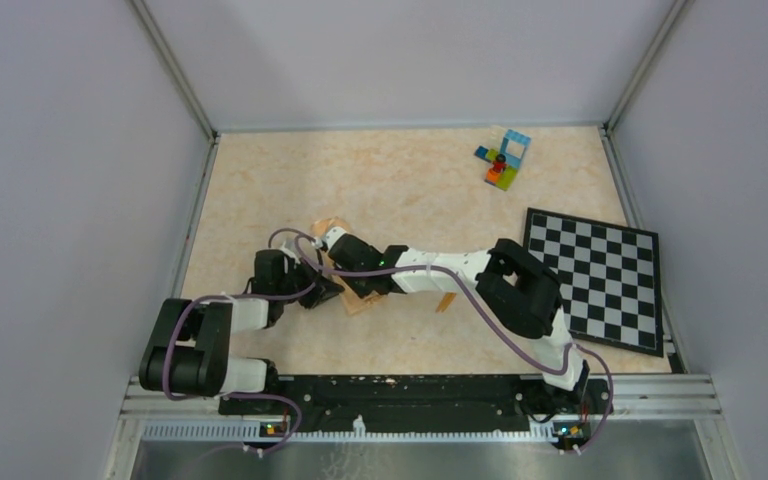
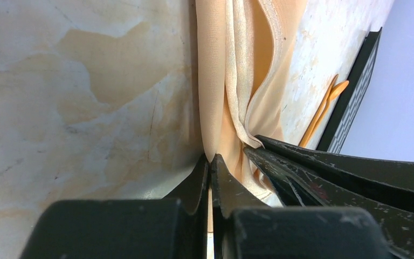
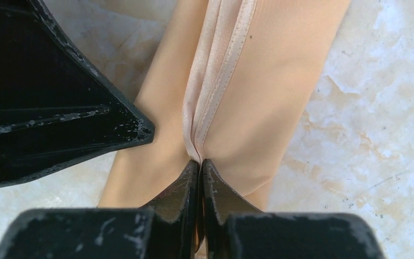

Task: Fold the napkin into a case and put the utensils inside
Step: Smooth out the smaller rectangle-folded napkin at the center of the board.

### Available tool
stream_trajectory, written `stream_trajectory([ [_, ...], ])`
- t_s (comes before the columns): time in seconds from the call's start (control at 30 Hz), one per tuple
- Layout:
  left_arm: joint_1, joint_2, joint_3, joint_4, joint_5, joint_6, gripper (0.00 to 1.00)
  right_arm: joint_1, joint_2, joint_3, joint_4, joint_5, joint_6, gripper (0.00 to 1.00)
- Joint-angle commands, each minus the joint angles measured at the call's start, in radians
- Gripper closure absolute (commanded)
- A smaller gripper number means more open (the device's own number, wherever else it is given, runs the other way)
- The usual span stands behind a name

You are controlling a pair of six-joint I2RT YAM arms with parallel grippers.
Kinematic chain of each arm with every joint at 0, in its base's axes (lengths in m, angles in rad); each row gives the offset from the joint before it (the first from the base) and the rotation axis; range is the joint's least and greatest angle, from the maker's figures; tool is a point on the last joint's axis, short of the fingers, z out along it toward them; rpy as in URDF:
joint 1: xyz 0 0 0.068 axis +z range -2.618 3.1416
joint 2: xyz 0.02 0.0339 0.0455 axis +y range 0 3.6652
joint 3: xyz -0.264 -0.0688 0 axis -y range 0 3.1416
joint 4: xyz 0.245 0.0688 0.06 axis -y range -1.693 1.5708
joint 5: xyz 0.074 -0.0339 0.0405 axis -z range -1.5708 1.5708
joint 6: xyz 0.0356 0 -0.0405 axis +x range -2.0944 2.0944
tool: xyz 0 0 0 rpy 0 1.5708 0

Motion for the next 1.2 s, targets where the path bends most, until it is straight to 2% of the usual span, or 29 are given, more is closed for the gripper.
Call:
stream_trajectory([
  [0.0,-0.001,0.003,-0.052,-0.04,-0.069,0.005,1.0,0.008,-0.012,0.083,-0.047,-0.004,0.035,1.0],
  [0.3,-0.002,-0.067,-0.118,0.016,-0.123,-0.09,1.0,0.001,-0.025,0.115,-0.073,-0.168,0.135,1.0],
  [0.6,-0.009,-0.142,-0.14,-0.003,-0.181,-0.137,1.0,-0.021,-0.018,0.036,0.033,-0.298,0.268,1.0],
  [0.97,-0.022,-0.132,-0.168,0.035,-0.194,-0.175,1.0,-0.105,-0.021,-0.111,0.212,-0.429,0.446,1.0],
  [1.17,-0.027,-0.096,-0.178,0.078,-0.183,-0.177,1.0,-0.12,-0.024,-0.12,0.264,-0.478,0.497,1.0],
])
